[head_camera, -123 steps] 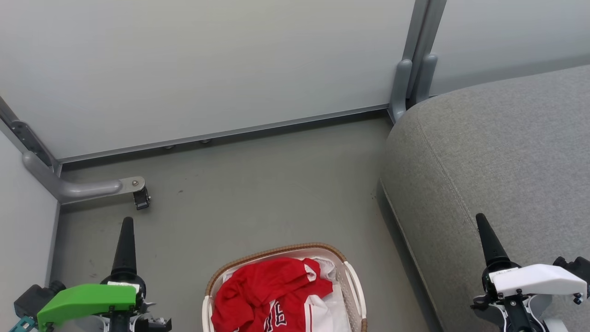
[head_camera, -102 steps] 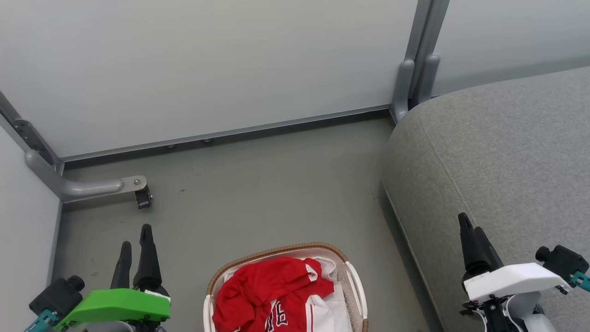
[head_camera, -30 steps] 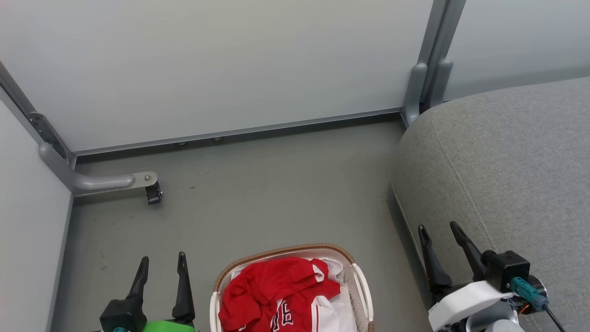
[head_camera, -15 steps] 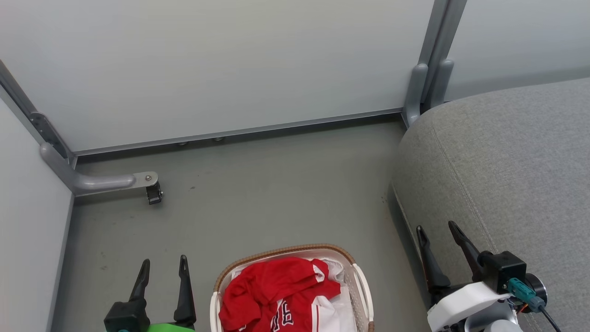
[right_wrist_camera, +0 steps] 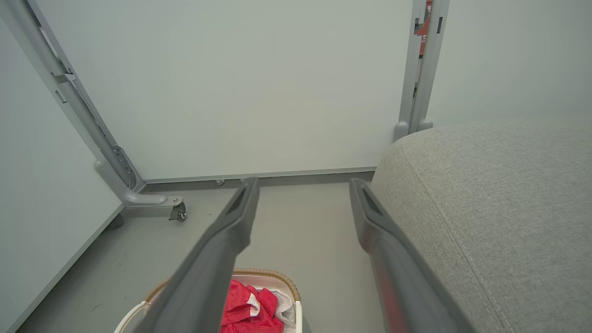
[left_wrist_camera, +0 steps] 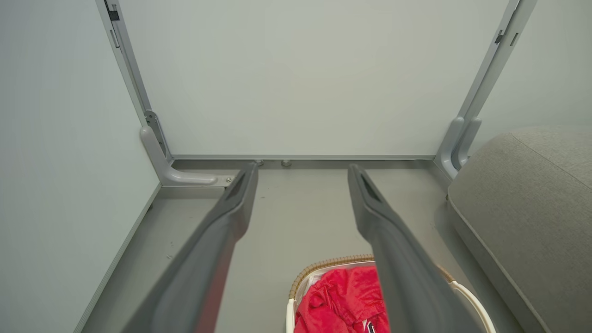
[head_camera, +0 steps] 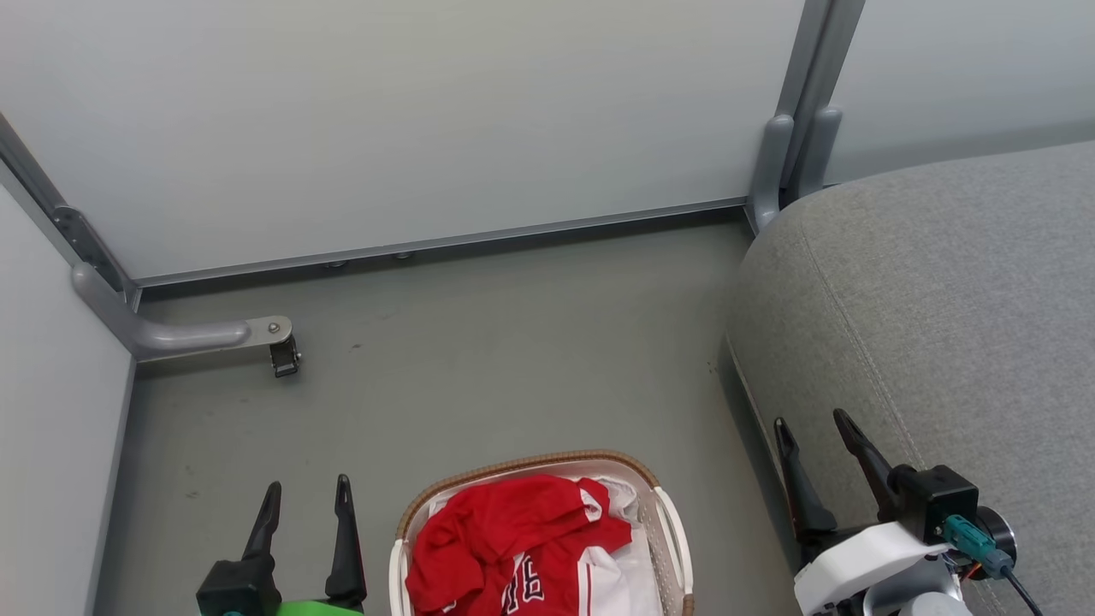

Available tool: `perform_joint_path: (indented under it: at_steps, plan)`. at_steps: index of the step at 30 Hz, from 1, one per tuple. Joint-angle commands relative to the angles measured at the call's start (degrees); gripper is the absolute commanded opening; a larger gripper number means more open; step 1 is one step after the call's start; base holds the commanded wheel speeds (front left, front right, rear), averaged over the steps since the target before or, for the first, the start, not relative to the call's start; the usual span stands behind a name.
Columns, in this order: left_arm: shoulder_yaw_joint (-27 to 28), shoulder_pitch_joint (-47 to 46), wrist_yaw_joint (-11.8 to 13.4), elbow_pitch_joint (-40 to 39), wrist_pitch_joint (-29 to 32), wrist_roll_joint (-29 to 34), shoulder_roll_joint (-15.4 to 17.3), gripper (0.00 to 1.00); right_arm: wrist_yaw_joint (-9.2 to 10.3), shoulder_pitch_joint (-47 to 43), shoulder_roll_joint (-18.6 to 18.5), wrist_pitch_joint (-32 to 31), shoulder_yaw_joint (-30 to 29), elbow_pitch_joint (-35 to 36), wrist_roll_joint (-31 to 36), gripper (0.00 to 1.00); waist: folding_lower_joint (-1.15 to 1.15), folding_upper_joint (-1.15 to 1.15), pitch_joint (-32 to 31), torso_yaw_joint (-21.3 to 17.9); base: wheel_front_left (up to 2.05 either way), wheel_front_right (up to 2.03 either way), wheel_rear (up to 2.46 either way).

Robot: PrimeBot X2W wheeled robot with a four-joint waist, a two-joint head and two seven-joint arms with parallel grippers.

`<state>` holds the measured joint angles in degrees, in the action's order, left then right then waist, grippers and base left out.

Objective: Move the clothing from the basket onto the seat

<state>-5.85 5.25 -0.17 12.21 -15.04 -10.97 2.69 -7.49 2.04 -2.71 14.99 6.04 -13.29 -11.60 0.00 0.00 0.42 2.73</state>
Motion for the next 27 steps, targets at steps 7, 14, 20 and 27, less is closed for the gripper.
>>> perform_joint_path:
  at_steps: [7, 14, 20, 27]
  plan:
    - [-3.4, -2.9, -1.1, 2.6, -0.1, 3.9, 0.3, 1.0, 0.0, 1.6, -0.3, 0.3, -1.3, 1.0, 0.9, 1.0, 0.0, 0.0, 3.0, -0.2, 0.0, 0.0, 0.0]
    - [-9.1, -11.3, -3.2, 9.7, -0.1, 9.3, 0.3, 1.0, 0.01, 5.5, -0.3, 0.3, -3.9, 4.0, 2.8, 1.0, 0.0, 0.0, 10.5, -1.1, 0.0, 0.0, 0.0]
    - [-15.3, -21.5, -4.7, 16.6, -0.1, 12.3, 0.4, 1.0, 0.01, 10.1, -0.3, 0.3, -6.3, 6.8, 4.3, 1.0, 0.0, 0.0, 19.0, -2.7, 0.0, 0.0, 0.0]
    - [-21.9, -32.9, -5.6, 27.3, -0.1, 17.4, 0.9, 1.0, 0.02, 15.9, -0.3, 0.3, -6.7, 9.5, 3.9, 1.0, 0.0, 0.0, 29.0, -6.5, 0.0, 0.0, 0.0]
